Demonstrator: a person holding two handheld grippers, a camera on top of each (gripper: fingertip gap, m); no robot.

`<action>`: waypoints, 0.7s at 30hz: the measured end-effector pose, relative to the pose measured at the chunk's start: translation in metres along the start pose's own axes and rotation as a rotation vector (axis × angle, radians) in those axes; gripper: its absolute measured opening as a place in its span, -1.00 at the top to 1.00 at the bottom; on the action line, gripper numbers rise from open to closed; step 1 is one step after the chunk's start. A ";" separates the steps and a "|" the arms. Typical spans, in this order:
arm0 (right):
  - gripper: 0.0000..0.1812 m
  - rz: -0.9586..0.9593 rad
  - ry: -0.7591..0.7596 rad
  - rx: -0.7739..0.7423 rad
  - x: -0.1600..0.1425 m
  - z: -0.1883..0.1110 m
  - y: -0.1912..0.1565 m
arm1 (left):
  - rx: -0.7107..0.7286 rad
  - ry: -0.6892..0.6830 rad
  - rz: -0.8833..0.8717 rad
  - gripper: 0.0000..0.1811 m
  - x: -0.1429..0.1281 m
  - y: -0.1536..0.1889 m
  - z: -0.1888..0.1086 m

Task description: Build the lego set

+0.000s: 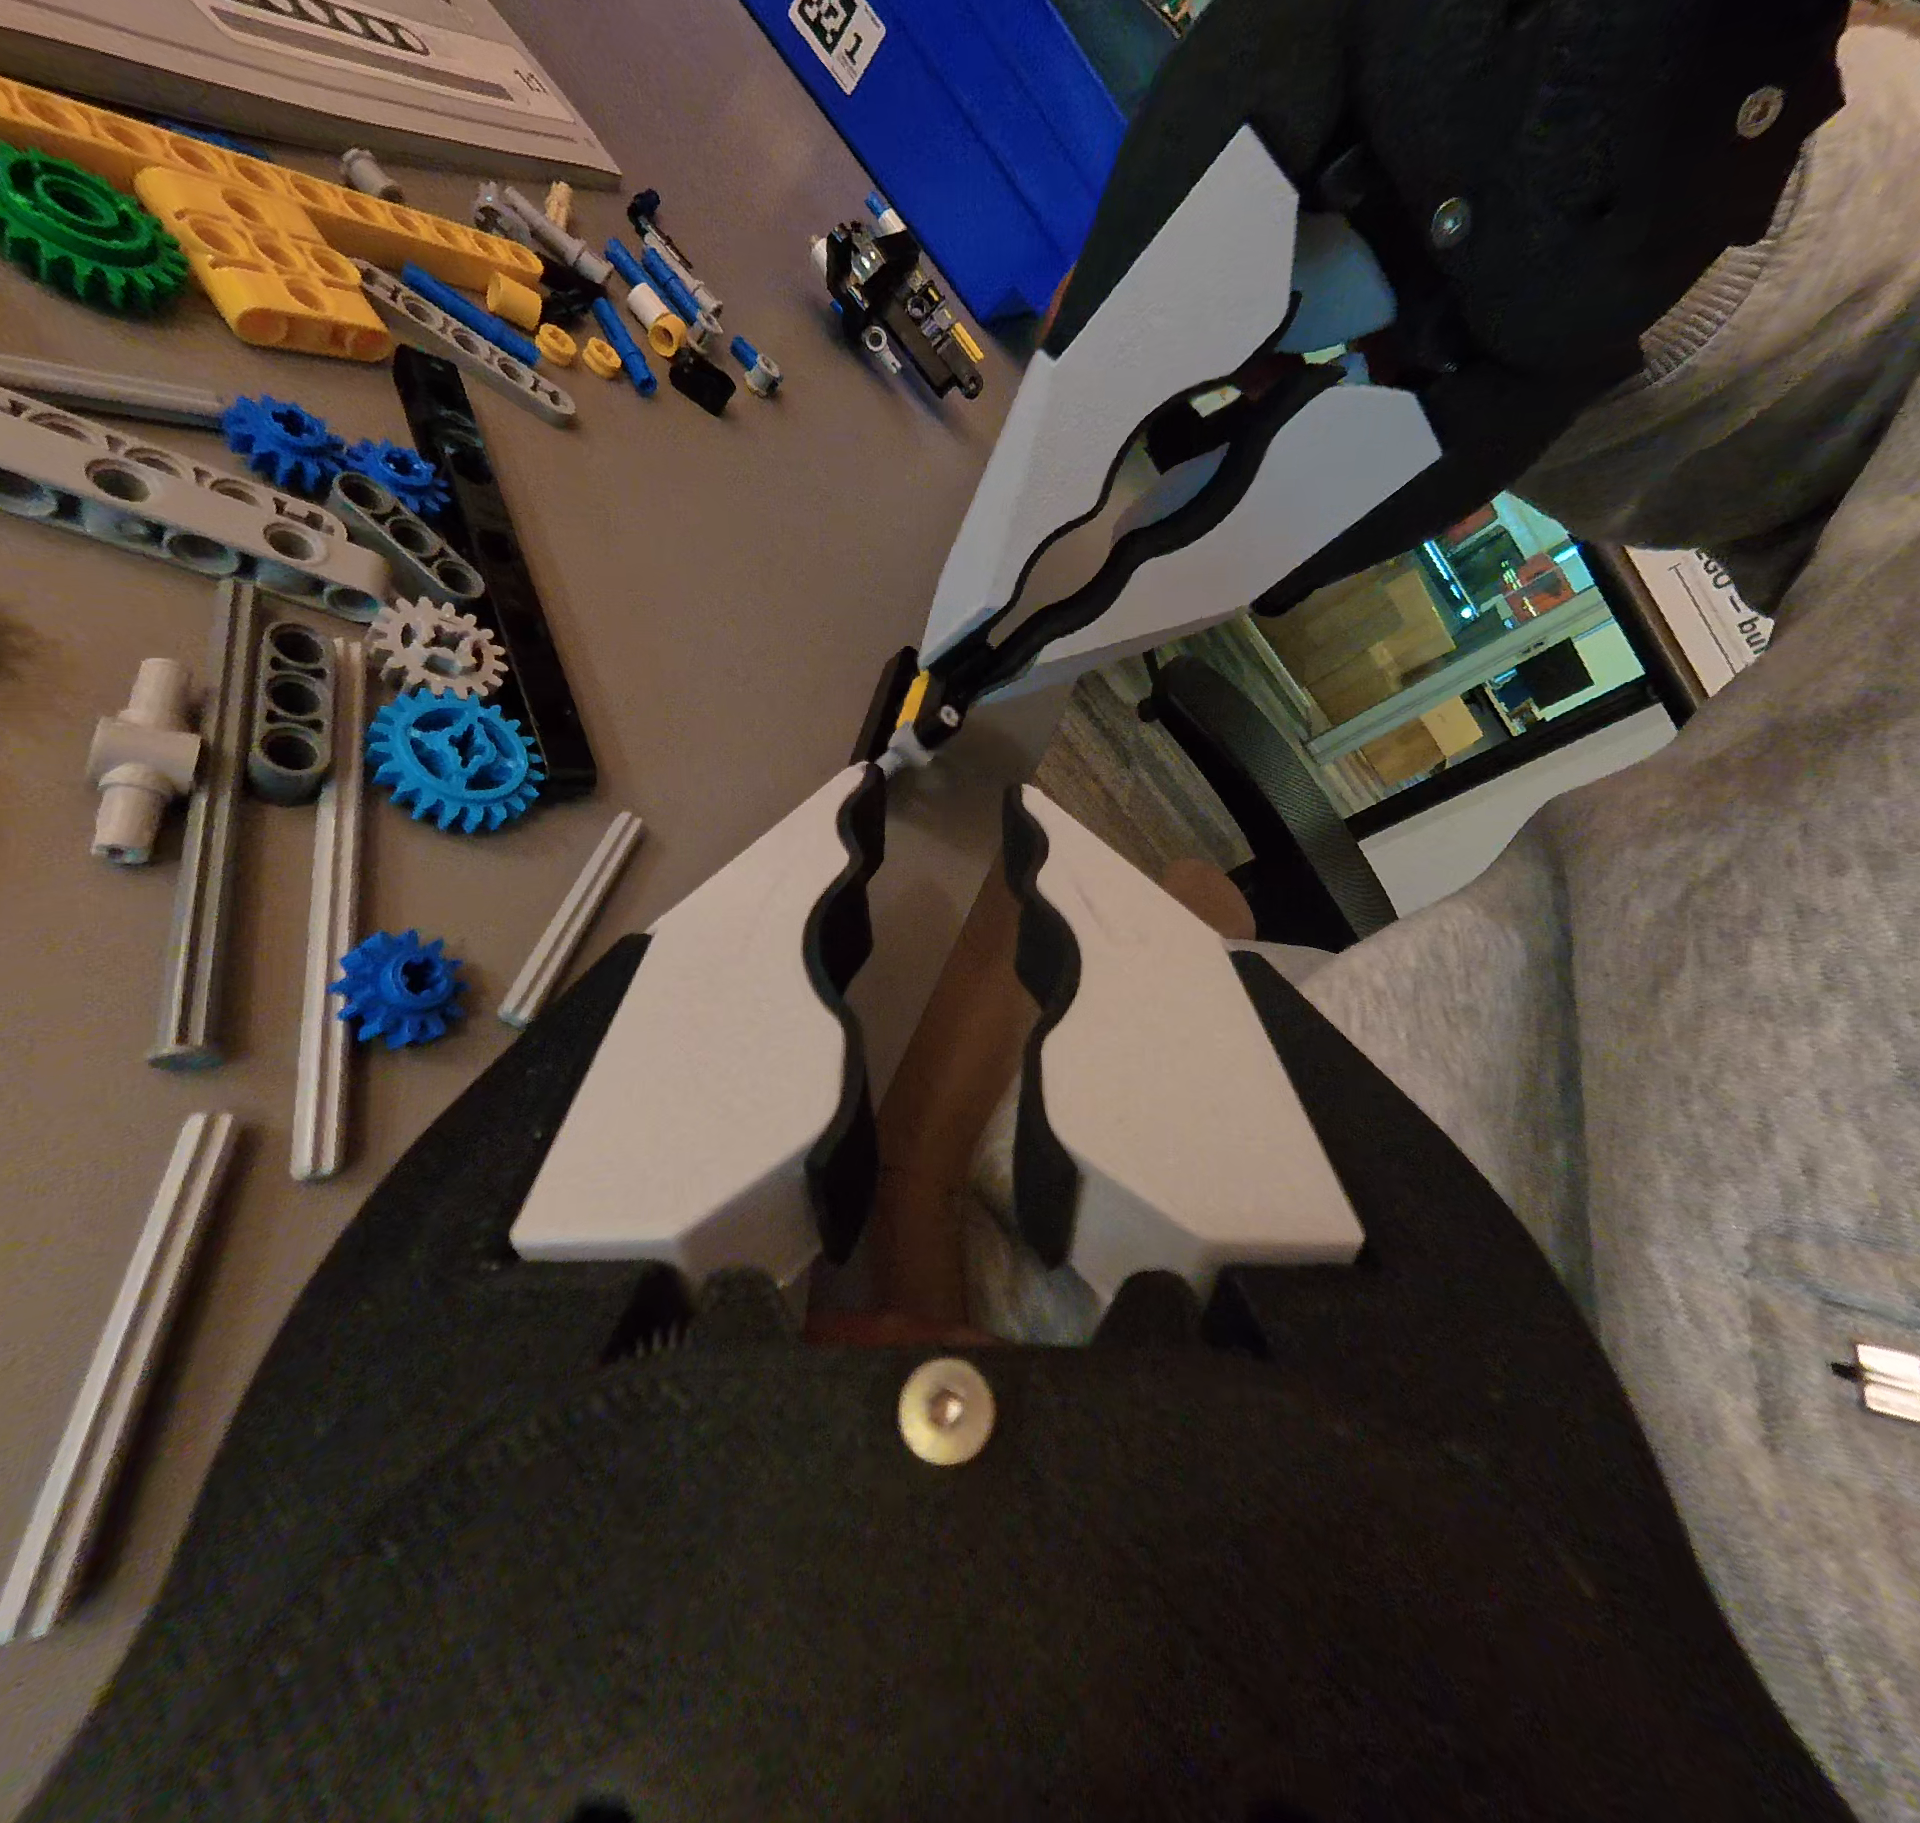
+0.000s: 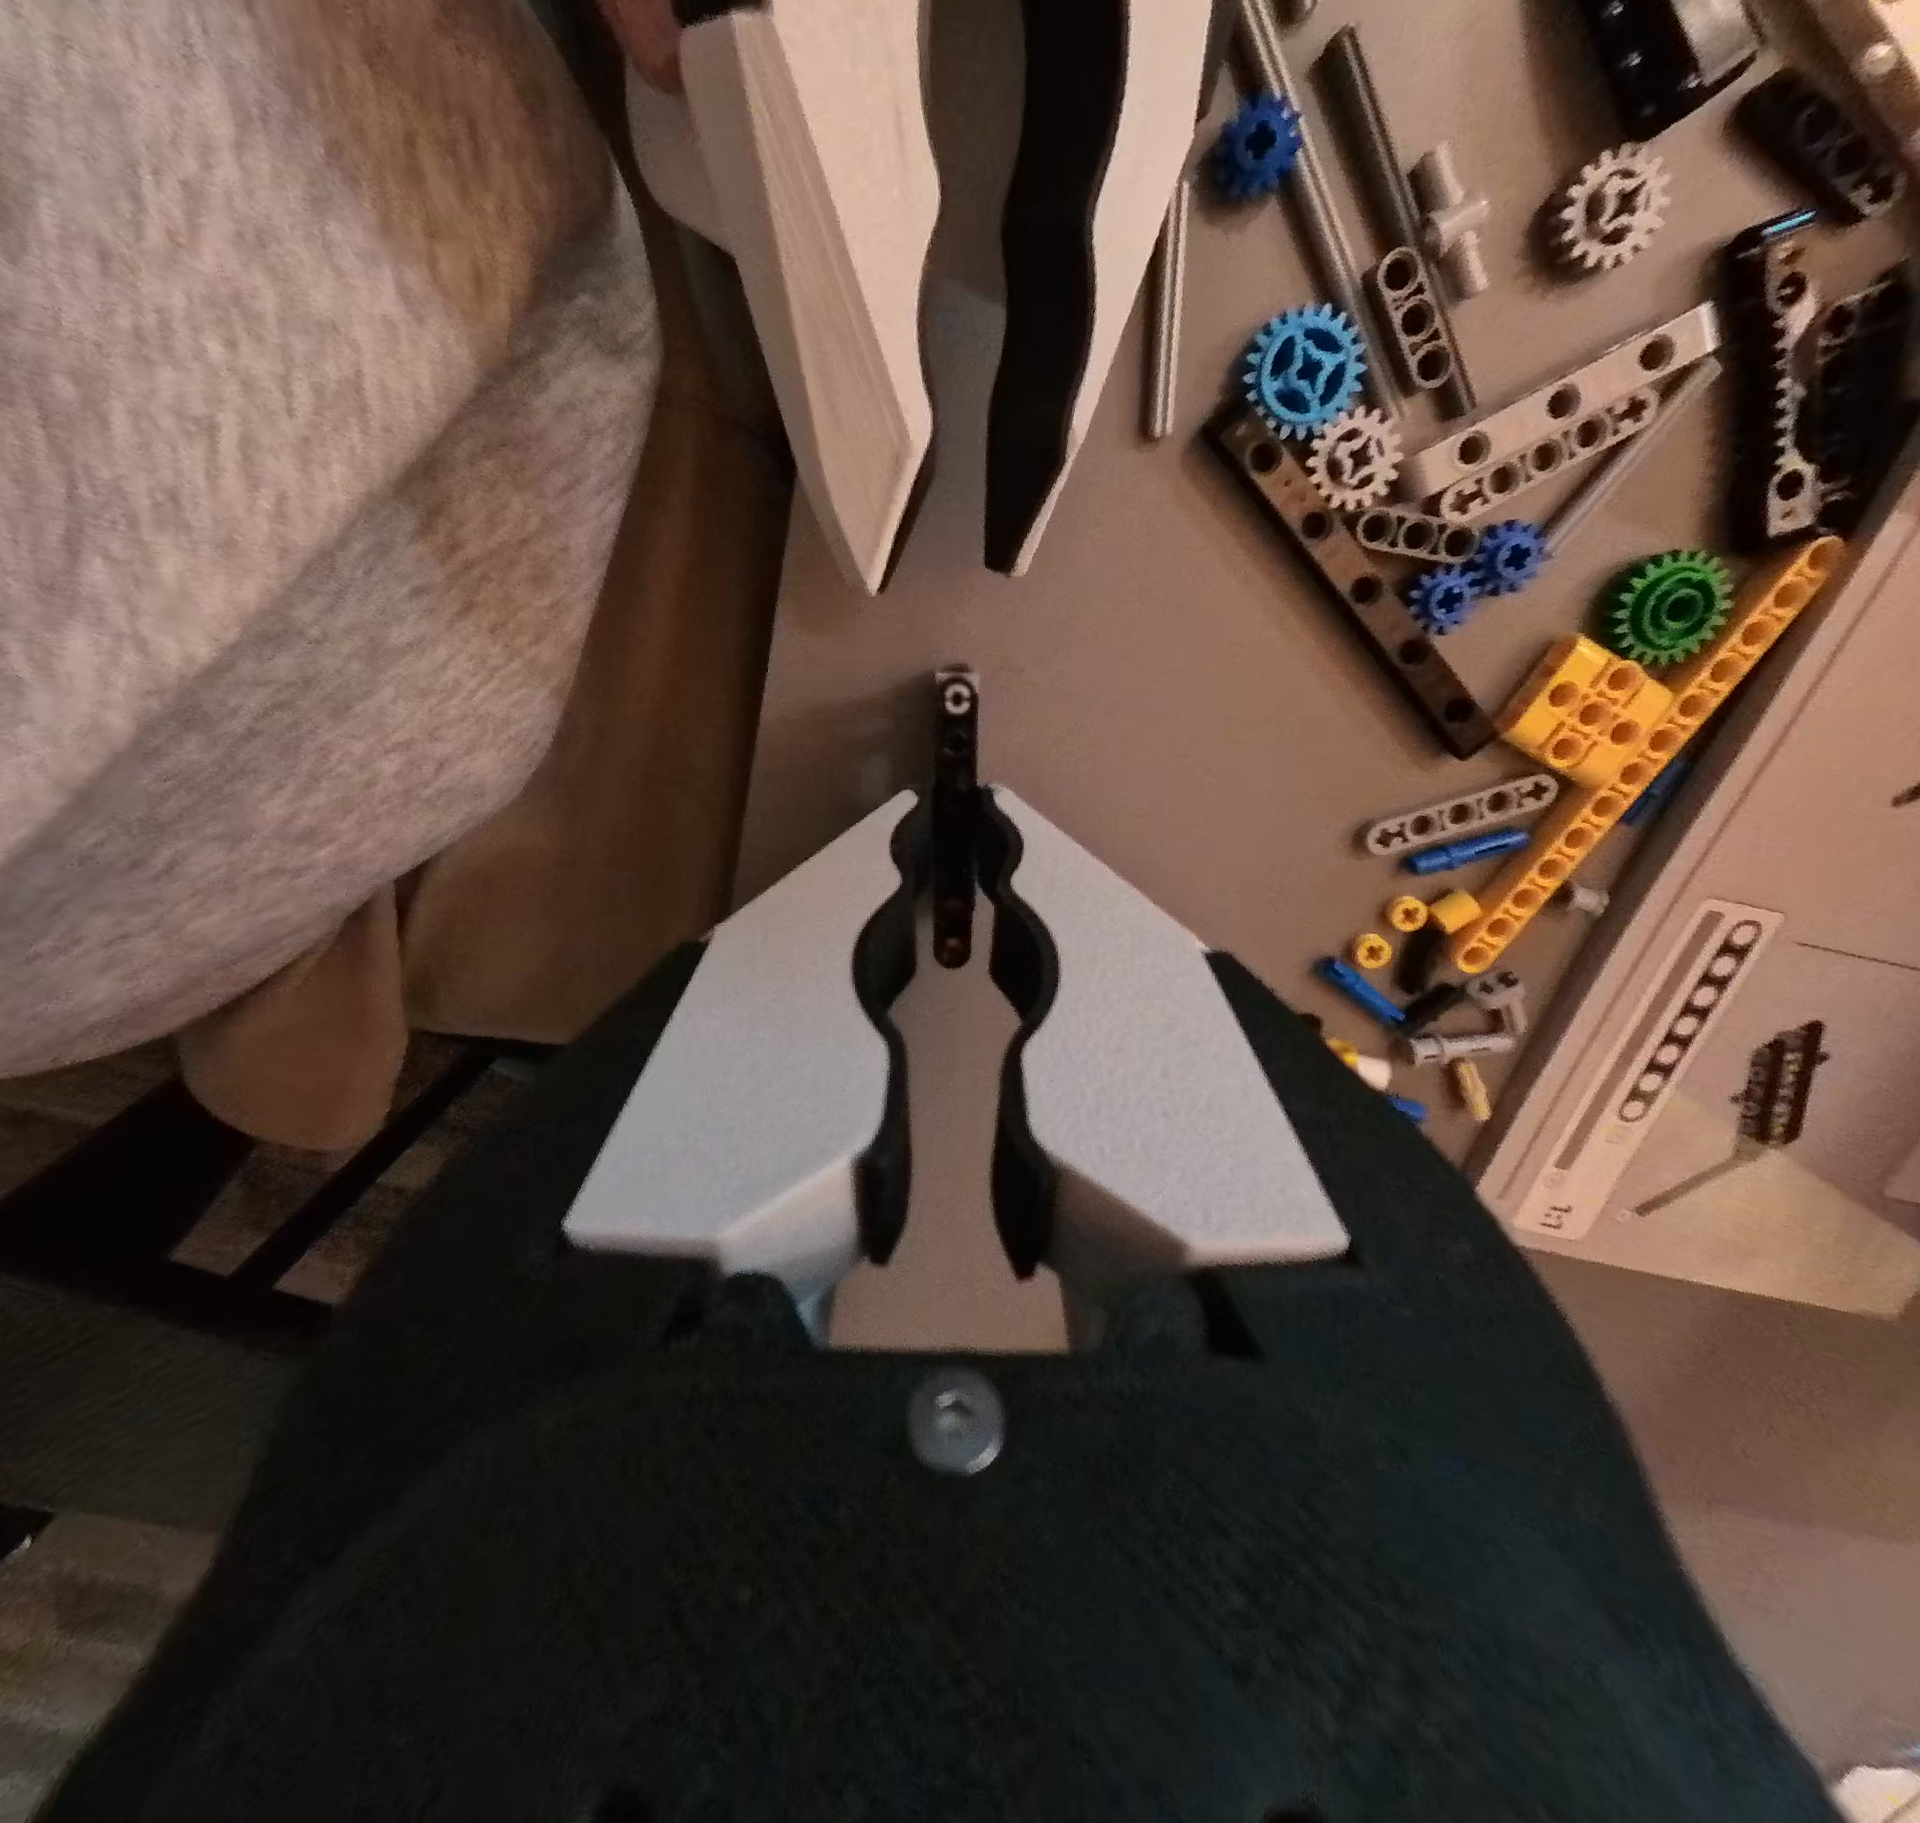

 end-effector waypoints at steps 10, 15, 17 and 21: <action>0.94 -0.031 -0.084 -0.037 0.001 0.002 -0.001 | 0.000 -0.003 -0.004 0.76 0.000 0.000 0.000; 0.94 -0.008 -0.108 -0.043 0.001 0.002 -0.001 | -0.002 -0.004 -0.009 0.76 0.000 0.000 0.000; 0.94 -0.007 -0.122 -0.046 0.001 0.002 -0.001 | -0.001 -0.004 -0.009 0.76 0.000 0.000 -0.001; 0.94 0.021 -0.106 -0.038 0.001 0.002 0.000 | 0.000 -0.004 -0.008 0.75 0.000 0.000 -0.001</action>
Point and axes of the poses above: each gripper's, where its closed fingertips meet, z out along the fingers, x out of its top, y = z × x across the jaws, the point moved 1 cm from there along -z, back along the fingers, and after that the axes turned 4 degrees about -z, right-handed, at the moved point
